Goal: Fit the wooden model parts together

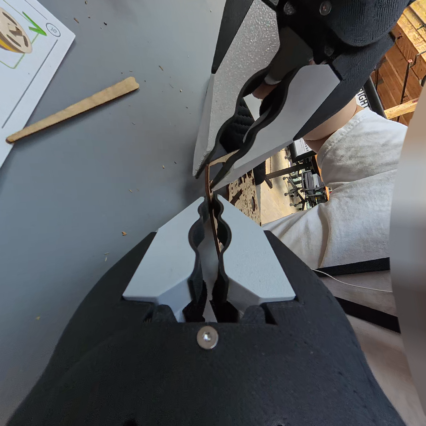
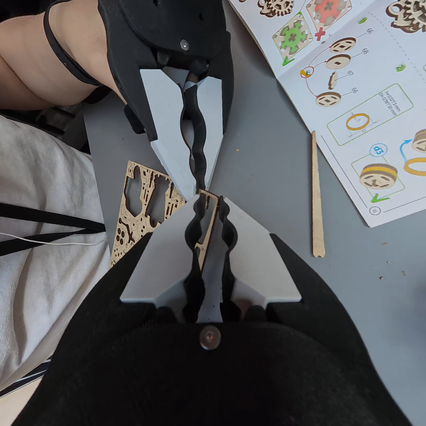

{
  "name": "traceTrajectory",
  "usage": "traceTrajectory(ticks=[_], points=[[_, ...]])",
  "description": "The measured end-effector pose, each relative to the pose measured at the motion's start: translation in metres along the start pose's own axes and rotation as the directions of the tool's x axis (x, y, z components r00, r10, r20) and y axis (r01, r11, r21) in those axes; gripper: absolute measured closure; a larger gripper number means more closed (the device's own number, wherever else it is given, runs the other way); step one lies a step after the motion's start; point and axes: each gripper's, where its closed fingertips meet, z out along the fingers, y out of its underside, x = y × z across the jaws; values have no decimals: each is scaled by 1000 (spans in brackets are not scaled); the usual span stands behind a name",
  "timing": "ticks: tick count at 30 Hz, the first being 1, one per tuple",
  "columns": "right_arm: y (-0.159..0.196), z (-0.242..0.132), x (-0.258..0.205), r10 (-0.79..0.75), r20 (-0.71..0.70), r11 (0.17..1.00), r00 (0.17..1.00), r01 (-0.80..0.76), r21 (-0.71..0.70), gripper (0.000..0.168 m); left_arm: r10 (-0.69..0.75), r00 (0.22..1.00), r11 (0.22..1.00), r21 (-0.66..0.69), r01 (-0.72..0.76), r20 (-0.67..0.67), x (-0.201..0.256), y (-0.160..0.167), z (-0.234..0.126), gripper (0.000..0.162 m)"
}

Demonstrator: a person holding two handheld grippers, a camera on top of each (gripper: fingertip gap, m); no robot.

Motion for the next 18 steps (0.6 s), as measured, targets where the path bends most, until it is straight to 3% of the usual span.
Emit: traceTrajectory(ticks=[13, 15, 18], points=[[3, 7, 5, -60, -88, 998, 994, 61, 16, 156, 29, 999, 999, -43, -27, 45, -8, 5, 3, 160], [1, 0, -5, -59, 10, 996, 998, 58, 69, 155, 52, 999, 998, -39, -52, -5, 3, 4, 3, 159], [-23, -34, -17, -42, 112, 950, 993, 5, 312, 154, 63, 998, 998, -28, -62, 8, 6, 1, -1, 159]])
